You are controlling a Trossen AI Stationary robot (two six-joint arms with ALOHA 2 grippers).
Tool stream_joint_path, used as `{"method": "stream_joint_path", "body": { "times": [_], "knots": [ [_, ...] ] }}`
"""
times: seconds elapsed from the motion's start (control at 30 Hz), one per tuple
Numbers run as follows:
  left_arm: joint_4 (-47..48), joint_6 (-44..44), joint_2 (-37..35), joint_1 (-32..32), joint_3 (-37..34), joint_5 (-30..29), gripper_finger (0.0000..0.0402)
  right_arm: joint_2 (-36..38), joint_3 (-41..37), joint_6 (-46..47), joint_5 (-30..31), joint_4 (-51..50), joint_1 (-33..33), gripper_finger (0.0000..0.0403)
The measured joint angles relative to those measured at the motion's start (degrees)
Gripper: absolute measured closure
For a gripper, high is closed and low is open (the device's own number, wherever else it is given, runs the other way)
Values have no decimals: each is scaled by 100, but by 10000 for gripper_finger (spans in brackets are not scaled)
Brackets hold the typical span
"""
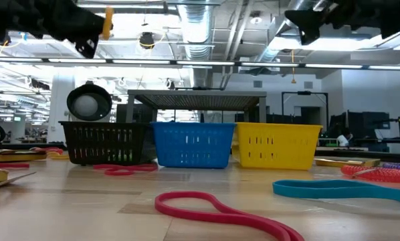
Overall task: Pick & Place Office Desk Supplies
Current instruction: Put the yellow spring keychain into the black basket
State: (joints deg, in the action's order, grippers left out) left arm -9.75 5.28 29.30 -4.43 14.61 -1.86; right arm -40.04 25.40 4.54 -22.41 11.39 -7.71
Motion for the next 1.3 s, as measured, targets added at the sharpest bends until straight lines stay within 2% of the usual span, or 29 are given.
{"method": "stream_joint_path", "body": {
  "times": [0.17,0.27,0.37,0.5,0.7,0.83,1.3],
  "knots": [
    [-254,262,20,0,-217,-29,385,-54,-422,-91,0,727,176,138],
    [-274,371,110,0,-231,-30,385,-45,-831,-149,2,1546,243,138],
    [-511,402,325,0,-227,-30,385,-39,-1182,-28,-1,2207,233,138],
    [-835,402,817,0,-227,-30,385,-39,-1443,60,0,2512,234,138],
    [-1449,404,1601,1,-227,-30,385,-27,-1570,126,-7,2572,234,138],
    [-1744,404,1931,0,-225,-30,385,253,-1570,27,-22,2477,189,138],
    [-1780,423,2035,0,-223,-28,385,1649,-1585,17,-22,1013,94,138]
  ]
}}
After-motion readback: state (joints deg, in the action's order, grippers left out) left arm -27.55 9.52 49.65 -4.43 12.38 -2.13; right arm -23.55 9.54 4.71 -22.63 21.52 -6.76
